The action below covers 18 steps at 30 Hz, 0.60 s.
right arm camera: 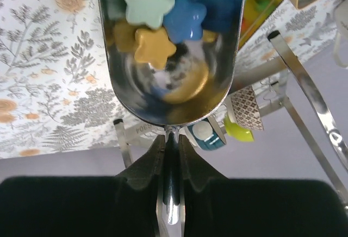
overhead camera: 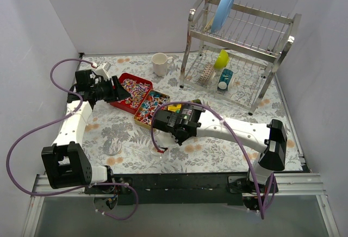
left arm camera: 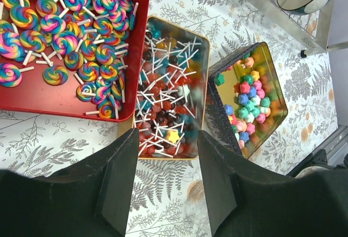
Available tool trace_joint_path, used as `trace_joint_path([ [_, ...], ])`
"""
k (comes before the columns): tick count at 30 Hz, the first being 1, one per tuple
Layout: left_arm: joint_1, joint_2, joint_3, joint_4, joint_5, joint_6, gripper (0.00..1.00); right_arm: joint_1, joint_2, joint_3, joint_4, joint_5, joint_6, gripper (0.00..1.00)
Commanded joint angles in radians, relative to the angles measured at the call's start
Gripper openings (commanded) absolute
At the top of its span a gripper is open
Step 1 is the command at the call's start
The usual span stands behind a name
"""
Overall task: Pack the candies
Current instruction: Place the fake candies in the packing bottle, then scoop the fake candies from the storage box.
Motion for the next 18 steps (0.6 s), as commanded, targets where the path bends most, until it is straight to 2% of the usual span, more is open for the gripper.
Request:
trace_joint_path([
  [1, 0.009, -0.059, -0.008, 0.018, 0.020, -0.005, 0.47, 0.029, 0.003, 0.042, -0.023, 0.130, -0.079, 0.01],
  [10, 0.010, -0.068, -0.003, 0.012, 0.048, 0.000, 0.48, 0.056, 0.009, 0.033, -0.022, 0.169, -0.054, 0.01],
  [13, 0.009, -0.076, -0.005, 0.007, 0.085, 0.012, 0.44, 0.060, 0.003, 0.035, -0.022, 0.179, -0.047, 0.01],
  [14, 0.010, -0.085, -0.007, 0.003, 0.142, 0.018, 0.42, 0.059, 0.000, 0.038, -0.023, 0.187, -0.036, 0.01],
  [15, 0.010, -0.092, -0.016, 0.003, 0.173, 0.024, 0.37, 0.059, -0.003, 0.045, -0.020, 0.184, -0.024, 0.01],
  [16, 0.010, -0.099, -0.022, 0.003, 0.216, 0.026, 0.21, 0.052, -0.006, 0.085, -0.019, 0.172, -0.009, 0.01],
  [18, 0.009, -0.128, -0.043, 0.001, 0.342, 0.020, 0.02, 0.014, -0.006, 0.140, -0.020, 0.077, 0.063, 0.01],
])
